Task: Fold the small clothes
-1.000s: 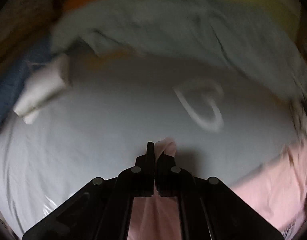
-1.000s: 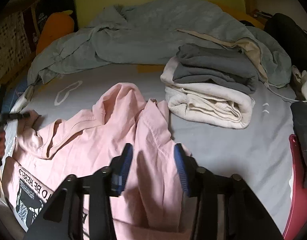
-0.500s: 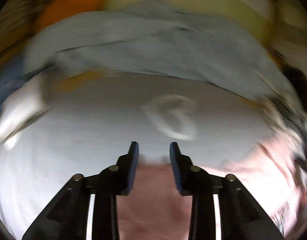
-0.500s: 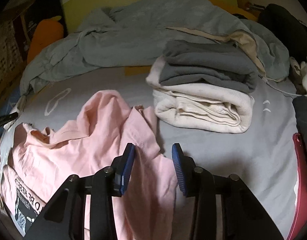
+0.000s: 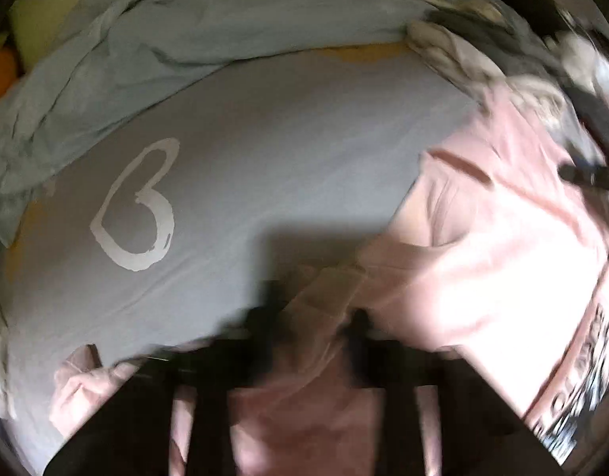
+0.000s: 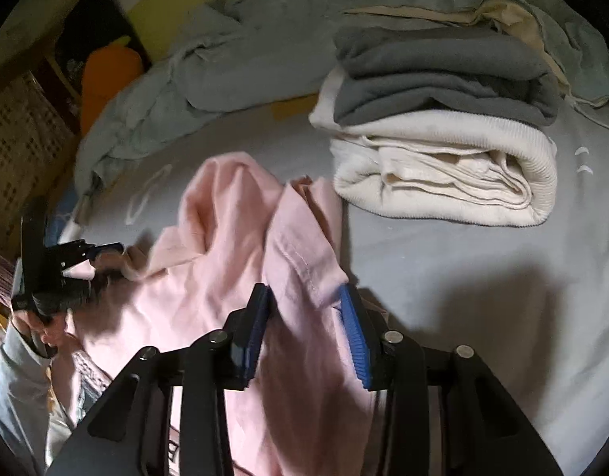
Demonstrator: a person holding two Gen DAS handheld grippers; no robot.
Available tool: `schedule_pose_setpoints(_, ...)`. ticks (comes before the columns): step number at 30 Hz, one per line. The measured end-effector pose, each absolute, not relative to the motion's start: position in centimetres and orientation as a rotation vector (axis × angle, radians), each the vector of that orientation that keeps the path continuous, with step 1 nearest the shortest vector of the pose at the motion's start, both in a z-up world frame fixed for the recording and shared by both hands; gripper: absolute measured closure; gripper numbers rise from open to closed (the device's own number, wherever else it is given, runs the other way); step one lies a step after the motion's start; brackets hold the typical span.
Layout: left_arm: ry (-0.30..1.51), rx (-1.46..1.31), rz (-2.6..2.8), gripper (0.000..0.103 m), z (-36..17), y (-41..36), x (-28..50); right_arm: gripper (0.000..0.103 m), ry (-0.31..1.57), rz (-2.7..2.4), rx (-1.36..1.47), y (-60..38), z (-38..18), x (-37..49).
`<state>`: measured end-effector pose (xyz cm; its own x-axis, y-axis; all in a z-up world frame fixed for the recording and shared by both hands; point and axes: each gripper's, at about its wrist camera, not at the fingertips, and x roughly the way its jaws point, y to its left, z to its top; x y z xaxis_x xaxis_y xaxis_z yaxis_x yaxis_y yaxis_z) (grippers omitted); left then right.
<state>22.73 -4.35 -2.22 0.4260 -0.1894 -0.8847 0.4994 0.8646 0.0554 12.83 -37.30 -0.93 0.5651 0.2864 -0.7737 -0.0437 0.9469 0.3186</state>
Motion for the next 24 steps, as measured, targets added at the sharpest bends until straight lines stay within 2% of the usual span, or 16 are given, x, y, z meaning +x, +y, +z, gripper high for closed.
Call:
schedule_pose_setpoints(1,1.009,0.306,-0.374,0.092,-1.8,-3.8,23.2,0.100,0.941,0.169,0.257,-37.3,-0.7,12.7)
schedule_pose_setpoints(4,0.892,0.194,-0.250,0.094,0.0,-2.0,24.2,0.100,0.831,-0.004,0.180,-37.9,1.5,11.2)
schedule_pose_setpoints(7,0.929,0.135,-0.235,0.093,-0.4,-1.1,25.9,0.100,0.812,-0.107,0.104,-37.9,2.5,10.1)
schedule_pose_setpoints(10,0.959,0.252,-0.170,0.080,-2.6,-2.4,27.1,0.100,0.906,-0.174,0.096,-38.4,1.1,10.5)
schedule_pose_setpoints(12,0.946,0.344,-0.096,0.056,-3.8,-3.0,27.1,0.099,0.970,-0.175,0.147,-39.1,-0.3,11.2)
schedule_pose_setpoints(13,0.930,0.354,-0.076,0.053,-4.2,-3.0,27.0,0.098,0.979,-0.178,0.180,-39.5,-0.5,11.3)
schedule_pose_setpoints(14,0.924,0.342,-0.062,0.046,-4.4,-2.5,26.8,0.095,0.973,-0.179,0.201,-39.8,-0.3,11.0)
schedule_pose_setpoints(15,0.924,0.319,-0.039,0.039,-4.4,-2.2,26.9,0.083,0.961,-0.180,0.219,-40.1,-0.1,10.8)
schedule_pose_setpoints(16,0.924,0.287,-0.020,0.039,-4.2,-1.8,26.8,0.062,0.926,-0.198,0.239,-40.5,0.6,10.5)
schedule_pose_setpoints(18,0.898,0.245,-0.022,0.040,-3.0,-1.4,26.2,0.040,0.859,-0.212,0.264,-41.5,1.5,9.8)
schedule_pose_setpoints(22,0.783,0.245,-0.131,0.038,0.1,-3.0,23.6,0.040,0.800,-0.076,0.318,-43.1,3.2,10.6)
schedule_pose_setpoints(24,0.766,0.237,-0.207,0.038,1.2,-4.6,22.6,0.040,0.899,0.072,0.300,-42.6,2.4,12.5)
